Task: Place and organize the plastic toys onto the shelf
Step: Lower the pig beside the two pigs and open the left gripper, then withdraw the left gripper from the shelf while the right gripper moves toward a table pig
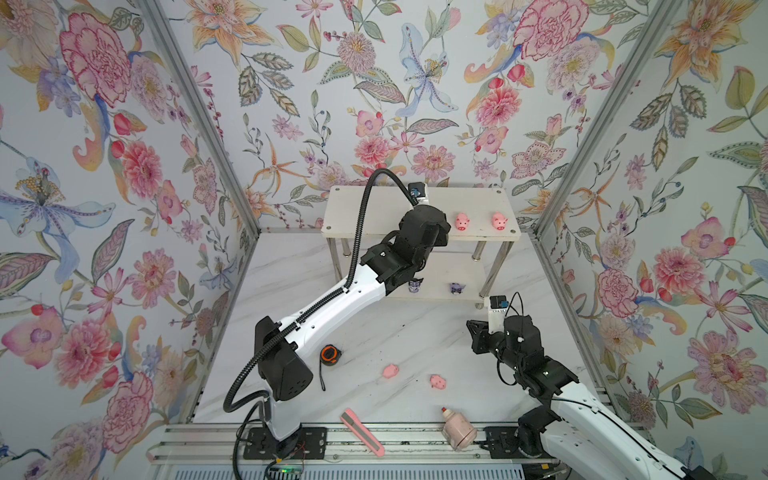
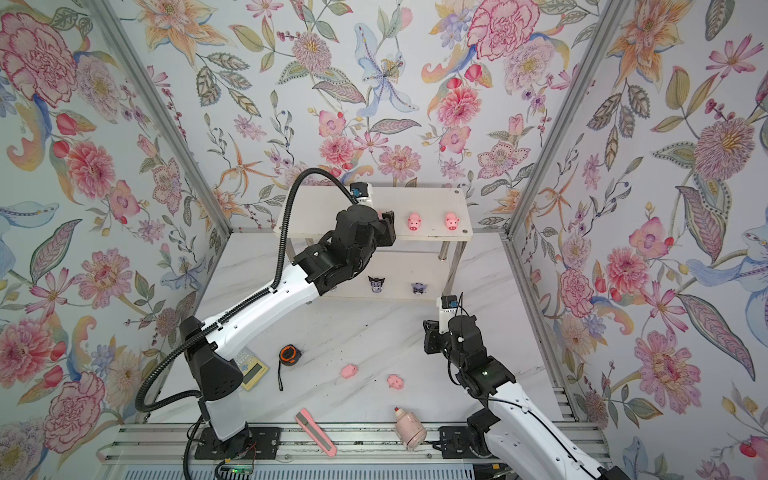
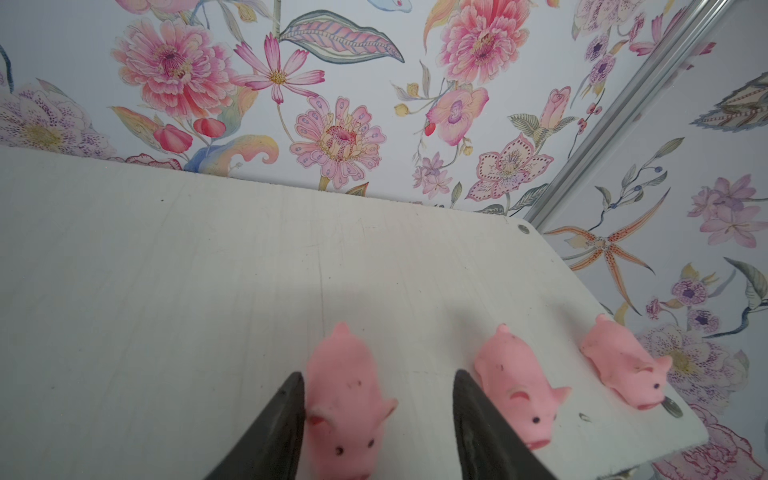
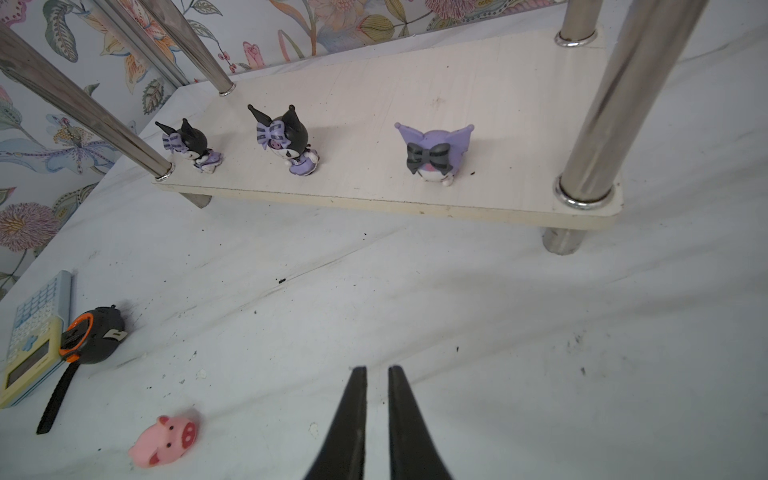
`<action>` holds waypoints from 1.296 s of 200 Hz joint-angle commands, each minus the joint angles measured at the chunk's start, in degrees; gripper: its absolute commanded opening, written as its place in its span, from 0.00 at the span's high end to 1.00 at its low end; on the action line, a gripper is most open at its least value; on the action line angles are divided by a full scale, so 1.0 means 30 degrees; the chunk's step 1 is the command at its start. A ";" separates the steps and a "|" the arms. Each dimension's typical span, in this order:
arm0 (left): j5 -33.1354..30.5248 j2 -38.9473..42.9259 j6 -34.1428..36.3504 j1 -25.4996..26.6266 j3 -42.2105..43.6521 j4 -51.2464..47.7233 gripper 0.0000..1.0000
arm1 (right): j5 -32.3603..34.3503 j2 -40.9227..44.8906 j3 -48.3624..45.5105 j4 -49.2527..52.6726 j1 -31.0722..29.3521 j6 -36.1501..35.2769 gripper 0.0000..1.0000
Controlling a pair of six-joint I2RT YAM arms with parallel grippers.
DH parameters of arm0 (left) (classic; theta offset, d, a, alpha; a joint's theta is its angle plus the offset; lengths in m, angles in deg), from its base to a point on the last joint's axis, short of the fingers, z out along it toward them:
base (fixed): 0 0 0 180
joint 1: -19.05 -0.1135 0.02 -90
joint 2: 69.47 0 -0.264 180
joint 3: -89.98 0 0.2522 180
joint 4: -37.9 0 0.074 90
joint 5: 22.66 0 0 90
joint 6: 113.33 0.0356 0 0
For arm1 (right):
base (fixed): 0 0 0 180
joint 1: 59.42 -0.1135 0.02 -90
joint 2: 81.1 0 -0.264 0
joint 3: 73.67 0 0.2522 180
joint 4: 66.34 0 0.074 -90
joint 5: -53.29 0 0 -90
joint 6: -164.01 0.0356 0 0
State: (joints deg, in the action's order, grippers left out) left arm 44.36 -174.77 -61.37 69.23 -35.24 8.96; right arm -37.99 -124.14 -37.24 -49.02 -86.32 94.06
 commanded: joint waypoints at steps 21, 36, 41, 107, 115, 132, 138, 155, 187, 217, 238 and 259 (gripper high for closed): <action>0.0458 0.1599 -0.0440 0.0139 0.0984 0.0988 0.41 | -0.0070 0.0346 -0.0293 -0.0393 0.0169 0.0288 0.85; 0.0308 0.1820 -0.0426 0.0150 0.1268 0.1010 0.41 | -0.0100 0.0396 -0.0293 -0.0391 0.0171 0.0311 0.85; 0.0307 0.1897 -0.0420 0.0149 0.1384 0.1066 0.41 | -0.0101 0.0396 -0.0313 -0.0391 0.0161 0.0323 0.85; -0.0277 0.4498 0.0121 0.0151 0.3926 0.1412 0.44 | 0.0164 0.0769 -0.0352 -0.0247 0.0307 0.0276 0.85; -0.0539 0.5086 0.0302 0.0151 0.4806 0.1469 0.44 | 0.0192 0.0799 -0.0381 -0.0247 0.0316 0.0257 0.85; -0.1162 0.7614 0.0462 0.0154 0.7063 0.1515 0.45 | -0.0088 0.0655 -0.0381 -0.0352 0.0297 0.0184 0.84; -0.1391 0.8420 0.0475 0.0175 0.7956 0.1461 0.46 | -0.0404 0.0513 -0.0379 -0.0524 0.0295 0.0098 0.85; -0.2137 1.0787 0.0551 0.0271 1.0529 0.1087 0.50 | -0.1643 -0.0257 -0.0355 -0.1230 0.0234 -0.0140 0.86; -0.4050 1.4783 0.0316 0.1325 1.4701 -0.0779 0.55 | -0.2959 -0.1968 0.0294 -0.1986 -0.2055 -0.1805 0.88; -0.3373 1.7844 -0.0008 0.1422 1.9141 -0.1188 0.55 | 0.0849 -0.3365 0.1006 -0.1264 -0.6895 -0.3246 0.80; -0.2361 1.9596 -0.0147 0.1426 2.2179 -0.0502 0.55 | 0.1077 -0.4468 0.0915 -0.0975 -0.8721 -0.2965 0.71; -0.2814 2.0826 -0.0674 0.1432 2.4536 -0.0437 0.55 | 0.1100 -0.5632 0.0565 -0.1458 -1.0153 -0.1997 0.77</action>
State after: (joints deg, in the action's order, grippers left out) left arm 35.85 -115.67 -61.76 73.07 32.60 8.13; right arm -37.24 -137.96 -35.47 -52.83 -113.18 86.68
